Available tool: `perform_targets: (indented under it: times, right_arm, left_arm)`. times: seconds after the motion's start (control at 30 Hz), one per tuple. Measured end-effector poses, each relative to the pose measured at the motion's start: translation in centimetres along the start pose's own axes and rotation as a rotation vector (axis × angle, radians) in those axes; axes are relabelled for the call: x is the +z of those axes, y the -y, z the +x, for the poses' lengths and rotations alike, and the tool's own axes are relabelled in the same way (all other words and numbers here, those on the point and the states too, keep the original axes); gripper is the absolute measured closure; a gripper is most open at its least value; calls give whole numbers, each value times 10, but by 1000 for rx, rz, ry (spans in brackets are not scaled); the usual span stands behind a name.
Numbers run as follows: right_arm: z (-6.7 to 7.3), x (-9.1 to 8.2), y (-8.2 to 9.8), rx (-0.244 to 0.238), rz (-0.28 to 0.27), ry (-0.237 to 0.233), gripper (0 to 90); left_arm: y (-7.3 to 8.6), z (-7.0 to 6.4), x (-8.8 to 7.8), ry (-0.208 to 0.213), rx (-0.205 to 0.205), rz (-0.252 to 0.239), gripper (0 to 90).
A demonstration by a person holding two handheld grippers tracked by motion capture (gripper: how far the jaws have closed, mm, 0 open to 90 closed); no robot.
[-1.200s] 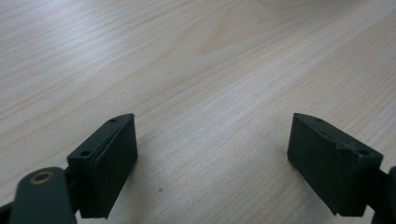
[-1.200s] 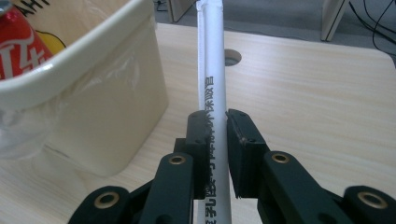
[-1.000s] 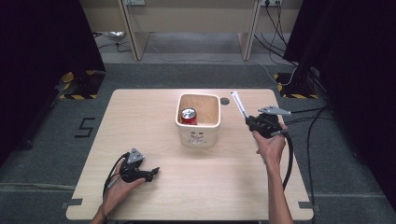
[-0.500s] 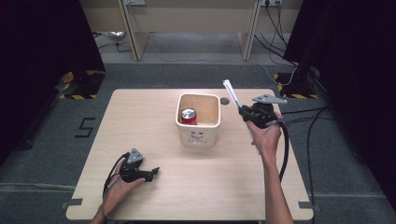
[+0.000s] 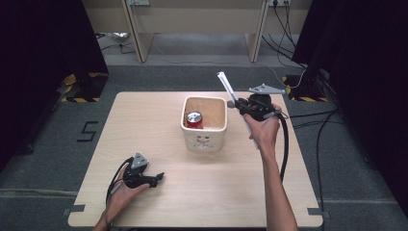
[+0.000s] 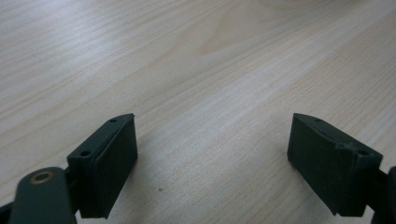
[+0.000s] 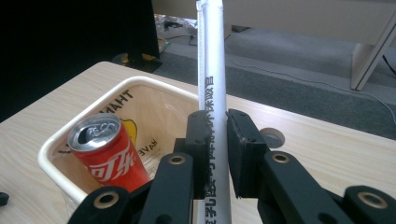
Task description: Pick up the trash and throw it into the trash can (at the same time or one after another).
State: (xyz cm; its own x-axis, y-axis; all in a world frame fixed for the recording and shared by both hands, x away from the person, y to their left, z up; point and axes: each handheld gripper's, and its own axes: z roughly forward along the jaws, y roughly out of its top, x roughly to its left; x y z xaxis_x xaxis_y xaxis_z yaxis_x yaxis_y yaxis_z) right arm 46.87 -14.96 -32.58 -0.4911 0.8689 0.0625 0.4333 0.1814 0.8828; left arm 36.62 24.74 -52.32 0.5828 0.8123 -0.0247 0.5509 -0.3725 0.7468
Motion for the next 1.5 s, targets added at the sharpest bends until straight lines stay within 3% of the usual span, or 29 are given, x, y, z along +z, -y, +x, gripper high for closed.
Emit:
perform_targets:
  times: [0.87,1.5]
  right_arm:
    - [32,55,-33,-7,12,-85,792]
    - [42,93,-44,-5,13,-109,791]
  left_arm:
    - [0,0,0,0,0,3,154]
    - [0,0,0,-1,1,1,154]
